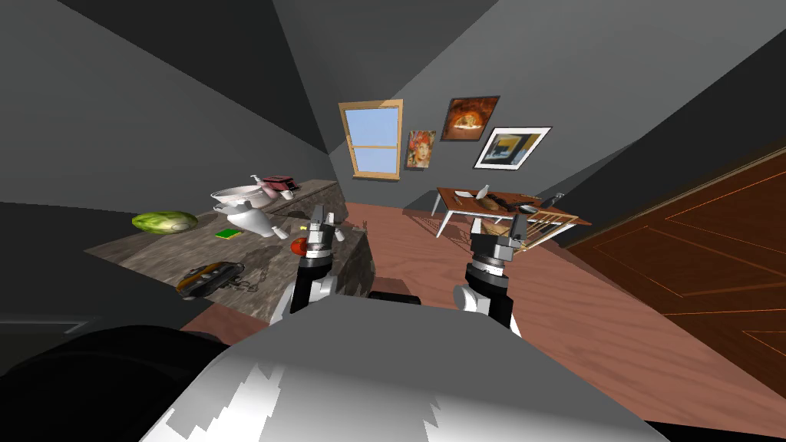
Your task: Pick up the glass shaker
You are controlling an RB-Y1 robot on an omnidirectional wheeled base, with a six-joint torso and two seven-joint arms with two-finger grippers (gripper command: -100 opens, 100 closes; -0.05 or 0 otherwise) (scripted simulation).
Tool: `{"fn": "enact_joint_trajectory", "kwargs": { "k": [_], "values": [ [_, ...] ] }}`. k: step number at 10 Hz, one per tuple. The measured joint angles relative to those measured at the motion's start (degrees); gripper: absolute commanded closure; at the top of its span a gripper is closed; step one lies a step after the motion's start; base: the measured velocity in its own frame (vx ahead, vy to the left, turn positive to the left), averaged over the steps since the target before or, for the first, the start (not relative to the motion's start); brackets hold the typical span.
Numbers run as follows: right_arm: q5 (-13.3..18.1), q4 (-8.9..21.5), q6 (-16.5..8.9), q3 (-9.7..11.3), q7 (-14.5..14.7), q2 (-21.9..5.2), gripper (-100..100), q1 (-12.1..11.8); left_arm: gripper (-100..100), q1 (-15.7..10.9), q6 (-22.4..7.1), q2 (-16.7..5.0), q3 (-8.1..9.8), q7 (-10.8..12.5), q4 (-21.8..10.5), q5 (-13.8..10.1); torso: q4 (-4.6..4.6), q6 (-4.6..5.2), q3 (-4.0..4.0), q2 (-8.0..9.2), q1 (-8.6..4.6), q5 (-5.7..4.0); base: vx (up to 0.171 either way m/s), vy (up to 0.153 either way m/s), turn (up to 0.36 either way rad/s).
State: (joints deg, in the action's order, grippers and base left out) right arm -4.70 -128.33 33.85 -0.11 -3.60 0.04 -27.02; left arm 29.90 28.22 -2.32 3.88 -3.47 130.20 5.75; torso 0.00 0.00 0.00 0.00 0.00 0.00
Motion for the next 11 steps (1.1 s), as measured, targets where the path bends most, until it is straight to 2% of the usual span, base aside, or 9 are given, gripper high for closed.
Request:
{"fn": "enact_joint_trajectory", "kwargs": {
  "k": [2, 6, 7, 11],
  "values": [
    [0.0, 0.0, 0.0, 0.0, 0.0, 0.0, 0, 0.0, -100, 2.21, -0.22, -2.33, 0.44, 0.06, -0.05, -0.79, -0.01, 0.0, -0.01, -0.02, -0.11, -0.02, 0.008, -0.041, -0.015],
    [0.0, 0.0, 0.0, 0.0, 0.0, 0.0, 0, 0.0, -100, 6.53, -0.8, -7.44, 3.21, 0.73, -1.74, -3.76, 0.0, -0.01, 0.0, 0.01, -0.17, -0.04, 0.004, -0.046, -0.009],
    [0.0, 0.0, 0.0, 0.0, 0.0, 0.0, 0, 0.0, -100, 7.67, -0.7, -7.96, 3.5, 0.9, -1.61, -4.16, 0.0, 0.0, 0.01, 0.01, -0.12, -0.03, 0.003, -0.031, -0.01],
    [0.0, 0.0, 0.0, 0.0, 0.0, 0.01, 0, 0.0, -100, 14.15, -0.75, -12.81, 6.67, 1.82, -2.51, -7.85, 0.01, 0.0, 0.01, 0.02, -0.21, -0.05, 0.001, -0.054, -0.005]
  ]
}}
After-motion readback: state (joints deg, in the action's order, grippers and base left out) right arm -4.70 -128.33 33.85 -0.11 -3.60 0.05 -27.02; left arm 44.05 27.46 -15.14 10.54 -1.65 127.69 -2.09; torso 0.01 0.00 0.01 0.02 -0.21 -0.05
